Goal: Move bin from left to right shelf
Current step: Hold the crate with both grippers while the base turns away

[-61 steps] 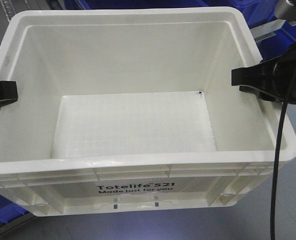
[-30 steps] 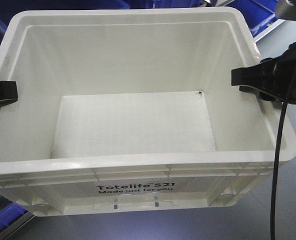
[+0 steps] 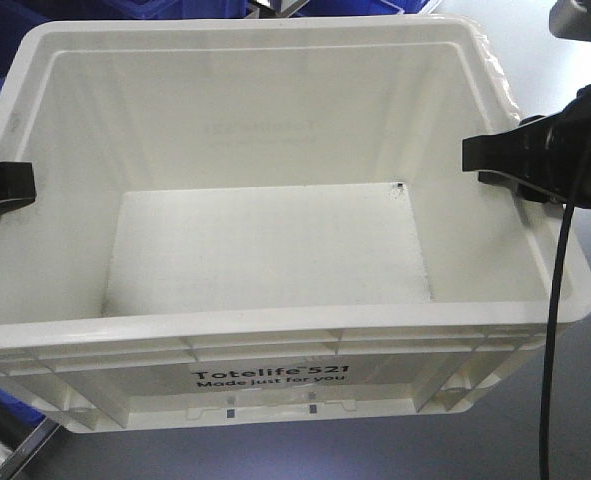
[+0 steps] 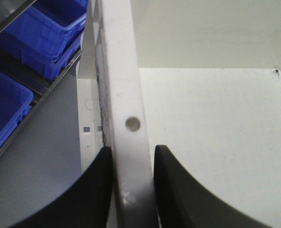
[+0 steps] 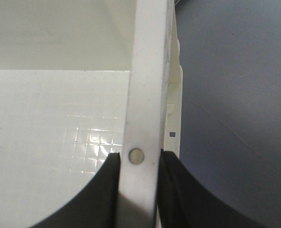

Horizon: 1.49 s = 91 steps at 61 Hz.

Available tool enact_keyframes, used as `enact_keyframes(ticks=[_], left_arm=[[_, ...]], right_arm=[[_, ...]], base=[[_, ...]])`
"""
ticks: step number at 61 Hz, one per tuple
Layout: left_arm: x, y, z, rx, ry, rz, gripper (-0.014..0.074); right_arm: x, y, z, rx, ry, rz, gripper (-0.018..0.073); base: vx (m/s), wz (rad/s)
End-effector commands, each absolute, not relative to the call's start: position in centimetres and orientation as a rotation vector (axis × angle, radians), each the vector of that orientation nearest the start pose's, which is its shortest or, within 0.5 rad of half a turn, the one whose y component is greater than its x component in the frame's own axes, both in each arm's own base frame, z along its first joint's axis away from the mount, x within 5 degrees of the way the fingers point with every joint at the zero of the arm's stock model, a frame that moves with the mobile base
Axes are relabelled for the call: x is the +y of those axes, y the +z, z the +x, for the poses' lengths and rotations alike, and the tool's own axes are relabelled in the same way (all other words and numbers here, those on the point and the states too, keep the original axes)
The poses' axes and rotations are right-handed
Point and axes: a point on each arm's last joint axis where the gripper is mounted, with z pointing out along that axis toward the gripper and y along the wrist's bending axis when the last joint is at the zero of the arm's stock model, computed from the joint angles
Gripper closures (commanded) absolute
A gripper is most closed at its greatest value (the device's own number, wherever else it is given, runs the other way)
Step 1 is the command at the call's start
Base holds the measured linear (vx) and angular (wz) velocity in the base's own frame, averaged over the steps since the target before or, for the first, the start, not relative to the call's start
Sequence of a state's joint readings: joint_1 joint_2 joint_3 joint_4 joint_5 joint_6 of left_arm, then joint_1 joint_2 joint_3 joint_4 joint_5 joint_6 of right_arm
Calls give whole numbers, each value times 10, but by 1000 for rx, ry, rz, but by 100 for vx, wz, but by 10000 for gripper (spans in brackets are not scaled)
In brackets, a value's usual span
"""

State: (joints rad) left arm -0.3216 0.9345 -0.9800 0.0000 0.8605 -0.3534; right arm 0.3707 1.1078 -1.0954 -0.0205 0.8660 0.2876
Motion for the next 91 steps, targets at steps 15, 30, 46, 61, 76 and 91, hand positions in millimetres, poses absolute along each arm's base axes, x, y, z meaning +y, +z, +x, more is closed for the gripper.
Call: enact_keyframes(ticks=[15,30,46,61,76,91], left_arm=[[-48,390,168,2162,-258,23,492],[-48,390,168,2162,-258,23,492],[-48,390,168,2162,-258,23,492],[-48,390,168,2162,-258,23,492],[-48,390,168,2162,-258,23,492],[-48,390,168,2162,-258,23,492]], right_arm=[[69,397,207,2173,206,-160,564],[69,397,207,2173,206,-160,564],[69,397,207,2173,206,-160,564],[69,397,207,2173,206,-160,564],[69,397,207,2174,206,-160,564],[69,397,207,2175,206,-160,564]], base=[[10,-37],[11,-42],[12,-47],[13,-52],[13,-46],[13,-36]])
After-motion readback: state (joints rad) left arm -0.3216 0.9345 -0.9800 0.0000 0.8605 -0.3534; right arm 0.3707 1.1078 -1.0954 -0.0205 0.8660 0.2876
